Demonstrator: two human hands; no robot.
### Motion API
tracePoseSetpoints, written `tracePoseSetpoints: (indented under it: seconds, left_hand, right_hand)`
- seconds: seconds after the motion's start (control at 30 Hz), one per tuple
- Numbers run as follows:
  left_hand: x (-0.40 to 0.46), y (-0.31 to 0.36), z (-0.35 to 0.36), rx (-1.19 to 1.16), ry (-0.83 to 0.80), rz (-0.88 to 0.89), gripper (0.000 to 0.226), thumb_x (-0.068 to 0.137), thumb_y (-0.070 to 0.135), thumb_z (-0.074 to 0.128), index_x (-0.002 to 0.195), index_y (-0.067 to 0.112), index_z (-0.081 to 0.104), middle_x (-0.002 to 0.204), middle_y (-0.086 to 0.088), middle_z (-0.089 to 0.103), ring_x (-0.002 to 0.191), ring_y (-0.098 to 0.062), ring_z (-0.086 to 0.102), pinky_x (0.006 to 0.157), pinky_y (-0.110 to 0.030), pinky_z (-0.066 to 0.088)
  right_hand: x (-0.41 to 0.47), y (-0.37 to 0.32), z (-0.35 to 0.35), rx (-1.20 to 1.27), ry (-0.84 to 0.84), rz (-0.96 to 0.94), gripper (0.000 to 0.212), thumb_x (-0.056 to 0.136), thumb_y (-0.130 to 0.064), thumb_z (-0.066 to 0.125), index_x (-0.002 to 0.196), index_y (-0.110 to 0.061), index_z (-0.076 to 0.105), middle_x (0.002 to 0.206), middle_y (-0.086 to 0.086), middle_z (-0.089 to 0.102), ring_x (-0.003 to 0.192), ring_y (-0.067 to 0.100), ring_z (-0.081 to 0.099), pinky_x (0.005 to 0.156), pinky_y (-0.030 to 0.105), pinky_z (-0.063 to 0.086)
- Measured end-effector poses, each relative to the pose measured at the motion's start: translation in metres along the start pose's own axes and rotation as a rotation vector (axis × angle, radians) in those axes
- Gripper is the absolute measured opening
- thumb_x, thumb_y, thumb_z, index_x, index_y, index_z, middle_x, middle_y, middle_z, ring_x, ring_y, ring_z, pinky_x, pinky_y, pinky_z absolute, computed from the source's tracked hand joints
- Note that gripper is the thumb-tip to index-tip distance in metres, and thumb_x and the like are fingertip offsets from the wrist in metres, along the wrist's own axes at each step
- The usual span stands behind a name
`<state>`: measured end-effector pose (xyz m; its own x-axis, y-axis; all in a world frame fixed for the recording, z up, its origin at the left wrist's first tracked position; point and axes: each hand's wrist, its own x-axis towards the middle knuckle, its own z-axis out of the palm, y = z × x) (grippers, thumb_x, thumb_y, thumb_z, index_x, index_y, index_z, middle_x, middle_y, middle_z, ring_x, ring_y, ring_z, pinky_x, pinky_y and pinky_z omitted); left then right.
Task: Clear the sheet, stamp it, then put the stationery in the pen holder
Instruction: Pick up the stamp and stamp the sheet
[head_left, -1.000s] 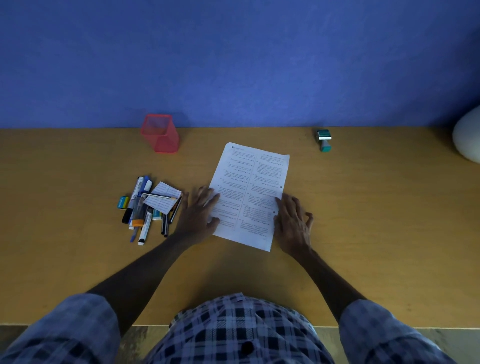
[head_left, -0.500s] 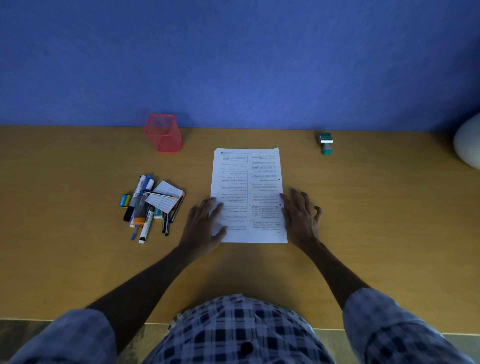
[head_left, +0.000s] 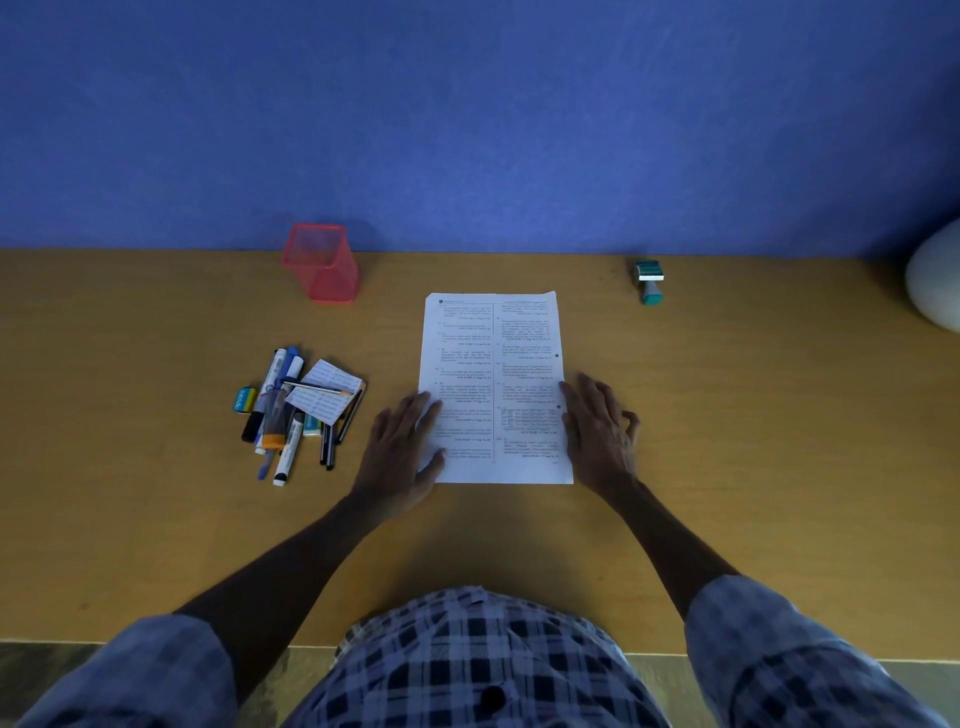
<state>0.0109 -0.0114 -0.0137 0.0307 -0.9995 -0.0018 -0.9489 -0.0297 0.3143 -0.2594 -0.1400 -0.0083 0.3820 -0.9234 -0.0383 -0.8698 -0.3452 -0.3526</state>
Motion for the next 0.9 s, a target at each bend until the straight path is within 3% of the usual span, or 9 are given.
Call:
tracePoseSetpoints:
  seconds: [0.13, 0.27, 0.43, 0.6, 0.77, 0.9]
  left_hand:
    - [0.006, -0.002, -0.007, 0.012, 0.043, -0.012, 0.064, 0.094, 0.037, 0.043, 0.15, 0.012, 0.025, 0.157, -0.009, 0.027, 0.145, -0.026, 0.024, 0.115, -0.044, 0.024]
    - [0.023, -0.007, -0.013, 0.046, 0.025, -0.01, 0.064, 0.095, 0.038, 0.039, 0.151, 0.011, 0.026, 0.158, -0.01, 0.026, 0.144, -0.027, 0.024, 0.115, -0.046, 0.024]
    - [0.04, -0.015, -0.01, 0.092, -0.049, -0.055, 0.073, 0.096, 0.059, 0.024, 0.154, 0.015, 0.015, 0.162, -0.006, 0.017, 0.149, -0.023, 0.014, 0.119, -0.049, 0.015]
    - [0.045, -0.019, -0.008, 0.125, -0.061, -0.074, 0.078, 0.094, 0.067, 0.022, 0.154, 0.017, 0.017, 0.162, -0.006, 0.015, 0.15, -0.021, 0.009, 0.121, -0.049, 0.01]
    - [0.047, -0.019, -0.009, 0.095, -0.039, -0.076, 0.082, 0.093, 0.07, 0.021, 0.154, 0.015, 0.016, 0.162, -0.005, 0.015, 0.15, -0.021, 0.01, 0.121, -0.049, 0.01]
    - [0.052, -0.022, -0.011, 0.089, -0.03, -0.077, 0.083, 0.093, 0.069, 0.023, 0.154, 0.013, 0.016, 0.161, -0.006, 0.017, 0.15, -0.023, 0.012, 0.12, -0.051, 0.012]
  right_hand:
    - [0.0, -0.001, -0.001, 0.04, 0.019, 0.021, 0.055, 0.098, -0.039, 0.027, 0.149, -0.019, 0.033, 0.158, 0.002, 0.03, 0.146, 0.022, 0.023, 0.108, 0.057, 0.023]
    - [0.002, 0.003, 0.002, 0.022, -0.001, 0.02, 0.06, 0.097, -0.053, 0.028, 0.148, -0.022, 0.033, 0.159, -0.001, 0.028, 0.147, 0.022, 0.021, 0.108, 0.057, 0.022]
    - [0.003, 0.005, 0.004, 0.008, 0.01, 0.002, 0.057, 0.096, -0.053, 0.034, 0.145, -0.024, 0.037, 0.158, 0.0, 0.03, 0.146, 0.023, 0.022, 0.106, 0.059, 0.025]
    - [0.003, 0.005, 0.007, -0.002, 0.036, 0.004, 0.055, 0.096, -0.052, 0.035, 0.144, -0.025, 0.039, 0.156, -0.001, 0.032, 0.145, 0.022, 0.024, 0.105, 0.057, 0.027]
    - [0.012, 0.007, 0.0, 0.067, 0.085, 0.041, 0.064, 0.095, -0.06, 0.027, 0.144, -0.02, 0.039, 0.149, 0.0, 0.044, 0.137, 0.021, 0.037, 0.105, 0.048, 0.03]
    - [0.033, 0.008, -0.015, 0.167, 0.162, 0.051, 0.059, 0.094, -0.05, 0.036, 0.141, -0.016, 0.043, 0.142, 0.006, 0.052, 0.127, 0.026, 0.05, 0.1, 0.045, 0.037]
